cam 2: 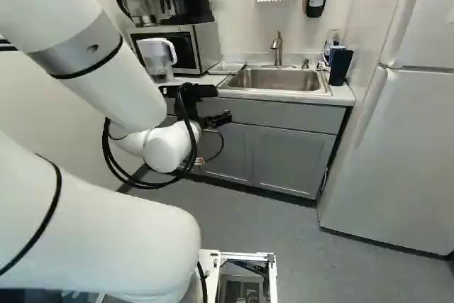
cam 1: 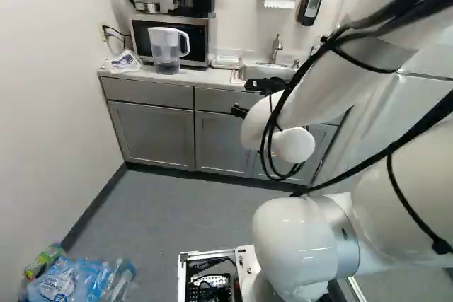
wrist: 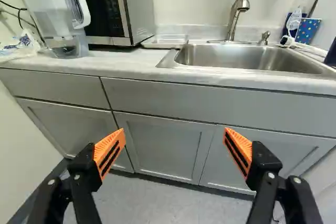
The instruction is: Rinse the cup and place it in the tray
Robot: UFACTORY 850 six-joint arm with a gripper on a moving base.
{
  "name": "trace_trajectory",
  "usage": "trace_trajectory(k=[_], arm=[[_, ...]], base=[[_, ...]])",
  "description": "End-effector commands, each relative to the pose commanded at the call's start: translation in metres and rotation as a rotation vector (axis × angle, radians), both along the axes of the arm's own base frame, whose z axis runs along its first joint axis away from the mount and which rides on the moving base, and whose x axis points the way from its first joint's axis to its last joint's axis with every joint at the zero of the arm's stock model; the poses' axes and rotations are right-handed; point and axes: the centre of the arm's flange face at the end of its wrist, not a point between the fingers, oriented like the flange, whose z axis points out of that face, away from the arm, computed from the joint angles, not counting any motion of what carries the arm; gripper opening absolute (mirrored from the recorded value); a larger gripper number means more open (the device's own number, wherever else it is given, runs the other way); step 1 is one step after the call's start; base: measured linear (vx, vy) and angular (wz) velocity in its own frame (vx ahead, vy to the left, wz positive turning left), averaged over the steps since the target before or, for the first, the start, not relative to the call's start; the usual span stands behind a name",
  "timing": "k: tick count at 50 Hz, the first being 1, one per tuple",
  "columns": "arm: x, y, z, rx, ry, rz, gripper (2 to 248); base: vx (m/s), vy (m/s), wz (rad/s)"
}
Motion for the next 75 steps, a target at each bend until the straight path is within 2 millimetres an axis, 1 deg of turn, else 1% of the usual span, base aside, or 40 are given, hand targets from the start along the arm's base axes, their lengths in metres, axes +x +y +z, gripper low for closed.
trace_trajectory(k=[23,75], arm=[[0.015,-0.007,0.022,-0.002,-0.042,-0.022,247],[0.051,-0.035,0.065,-0.001,-0.029,-0.095,247]], base=[[0.000,0.000,0.000],[0.000,0.000,0.000]])
